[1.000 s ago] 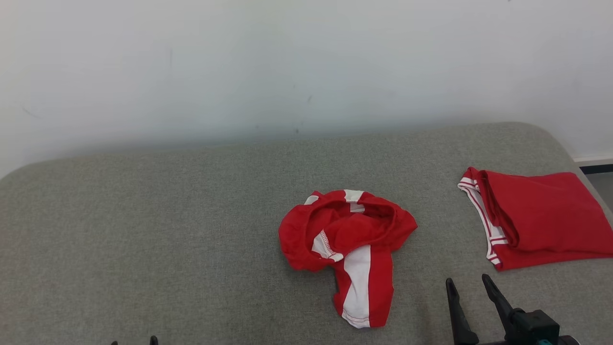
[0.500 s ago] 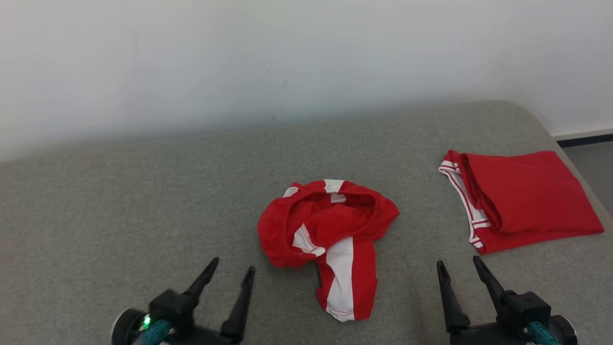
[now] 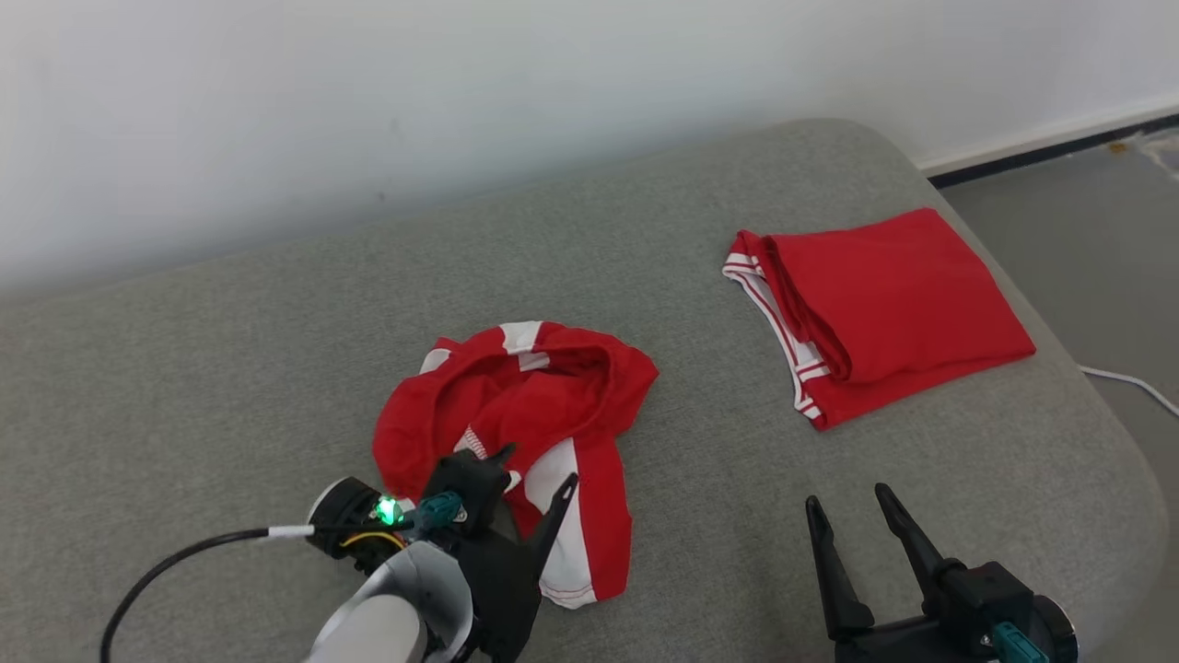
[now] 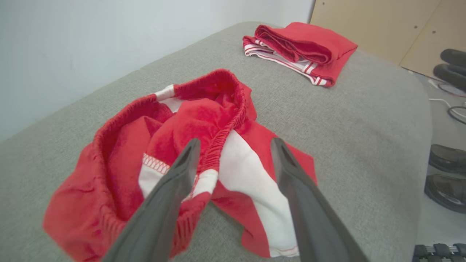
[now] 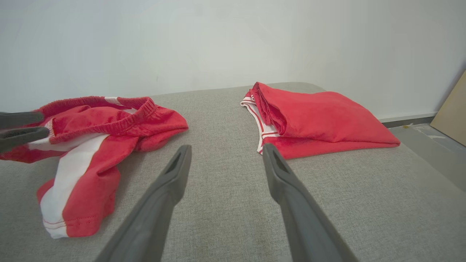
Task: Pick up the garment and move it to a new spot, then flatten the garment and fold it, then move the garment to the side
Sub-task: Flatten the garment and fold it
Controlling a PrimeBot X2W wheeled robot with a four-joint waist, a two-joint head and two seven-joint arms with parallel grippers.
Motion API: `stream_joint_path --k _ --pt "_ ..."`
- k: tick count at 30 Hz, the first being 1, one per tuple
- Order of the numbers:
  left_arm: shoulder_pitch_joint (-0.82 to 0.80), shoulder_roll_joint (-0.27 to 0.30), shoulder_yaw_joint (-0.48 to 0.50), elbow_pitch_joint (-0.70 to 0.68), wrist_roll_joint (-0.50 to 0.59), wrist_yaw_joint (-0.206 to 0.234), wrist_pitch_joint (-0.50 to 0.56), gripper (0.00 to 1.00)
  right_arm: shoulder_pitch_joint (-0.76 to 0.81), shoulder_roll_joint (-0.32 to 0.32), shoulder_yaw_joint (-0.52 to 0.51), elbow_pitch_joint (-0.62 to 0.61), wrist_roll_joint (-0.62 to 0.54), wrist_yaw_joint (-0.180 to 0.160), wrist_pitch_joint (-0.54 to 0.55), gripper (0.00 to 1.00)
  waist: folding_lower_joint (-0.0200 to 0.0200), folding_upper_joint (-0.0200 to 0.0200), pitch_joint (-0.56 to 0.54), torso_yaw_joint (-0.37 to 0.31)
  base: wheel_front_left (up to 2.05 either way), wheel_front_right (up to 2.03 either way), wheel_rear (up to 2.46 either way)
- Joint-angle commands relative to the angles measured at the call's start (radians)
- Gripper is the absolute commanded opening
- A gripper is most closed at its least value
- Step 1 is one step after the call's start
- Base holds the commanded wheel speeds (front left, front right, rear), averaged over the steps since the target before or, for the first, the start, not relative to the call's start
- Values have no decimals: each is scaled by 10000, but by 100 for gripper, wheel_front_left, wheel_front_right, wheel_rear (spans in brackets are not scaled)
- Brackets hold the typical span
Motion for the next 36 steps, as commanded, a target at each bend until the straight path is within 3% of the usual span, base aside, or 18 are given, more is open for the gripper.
stream_joint_path --k 1,10,11,12,13,14,23,33,36 --pt "-285 -65 -17 209 158 108 -55 100 -37 26 92 -70 79 -23 17 100 -1 -1 416 -514 0 0 0" --pt "-1281 -458 -135 1900 572 637 -25 97 -388 -132 640 344 288 -23 -334 100 -1 -1 649 -723 0 0 0" --pt "-1362 -497 -140 2045 601 686 -48 49 -410 -188 767 358 320 -23 -351 100 -1 -1 662 -720 0 0 0" --pt "-1440 -533 -146 2139 626 710 -98 34 -432 -242 908 356 361 -23 -395 100 -1 -1 672 -709 0 0 0" --pt "-1498 -568 -159 2224 640 746 -128 9 -447 -308 1056 345 420 -23 -409 100 -1 -1 674 -693 0 0 0" --pt "-1537 -605 -179 2318 644 747 -159 0 -458 -392 1198 315 468 -23 -422 100 -1 -1 678 -674 0 0 0" --pt "-2084 -1043 -203 2409 350 495 -826 0 -373 -814 1394 -89 686 -23 -242 100 -1 -1 606 -392 0 0 0" --pt "-4875 -1753 312 506 -877 182 -2218 0 -102 -856 1159 -556 469 -23 127 100 -1 -1 265 528 0 0 0" --pt "-5484 -1759 418 -118 -1222 323 -2283 0 14 -826 1155 -645 439 -23 205 100 -1 -1 61 864 0 0 0"
